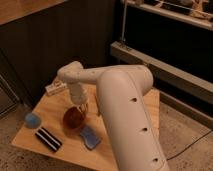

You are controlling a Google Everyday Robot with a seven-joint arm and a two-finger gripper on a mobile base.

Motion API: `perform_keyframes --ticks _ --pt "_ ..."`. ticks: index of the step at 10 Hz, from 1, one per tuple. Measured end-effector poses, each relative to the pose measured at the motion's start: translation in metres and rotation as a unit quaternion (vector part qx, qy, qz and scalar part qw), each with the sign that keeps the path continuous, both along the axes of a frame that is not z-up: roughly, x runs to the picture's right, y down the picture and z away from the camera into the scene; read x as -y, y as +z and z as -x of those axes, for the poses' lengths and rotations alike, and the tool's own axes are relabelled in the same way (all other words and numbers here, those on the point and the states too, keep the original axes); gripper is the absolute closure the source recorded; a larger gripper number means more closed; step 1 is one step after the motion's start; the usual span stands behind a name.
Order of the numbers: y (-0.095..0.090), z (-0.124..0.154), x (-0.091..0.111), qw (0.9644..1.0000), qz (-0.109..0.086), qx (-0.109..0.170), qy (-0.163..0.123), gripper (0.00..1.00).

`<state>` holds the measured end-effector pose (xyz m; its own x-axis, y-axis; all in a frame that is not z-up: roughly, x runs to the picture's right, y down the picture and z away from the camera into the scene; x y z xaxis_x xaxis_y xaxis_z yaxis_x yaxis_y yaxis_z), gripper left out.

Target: Drag the ceramic bowl in a circle

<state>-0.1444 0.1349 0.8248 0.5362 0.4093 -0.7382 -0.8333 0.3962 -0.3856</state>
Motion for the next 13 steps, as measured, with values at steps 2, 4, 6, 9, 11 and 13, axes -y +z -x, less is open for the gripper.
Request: perform_keyframes --ticks 2,4,6,9,11,13 --pt "0.001 0.023 -0.004 0.9997 0.004 0.024 -0.004 1.00" --pt "0.004 0.046 -0.005 0.9990 0.005 0.043 -0.009 1.00" --pt "0.007 0.065 -0.003 0.9982 0.005 0.058 -0.013 1.00" --pt "0.014 0.091 -0.003 0.9971 0.009 0.073 -0.020 1.00" --pt "0.020 0.109 -0.004 0.9964 0.012 0.081 -0.022 1.00" --pt "0.026 0.122 -0.002 0.9959 0.011 0.086 -0.023 1.00"
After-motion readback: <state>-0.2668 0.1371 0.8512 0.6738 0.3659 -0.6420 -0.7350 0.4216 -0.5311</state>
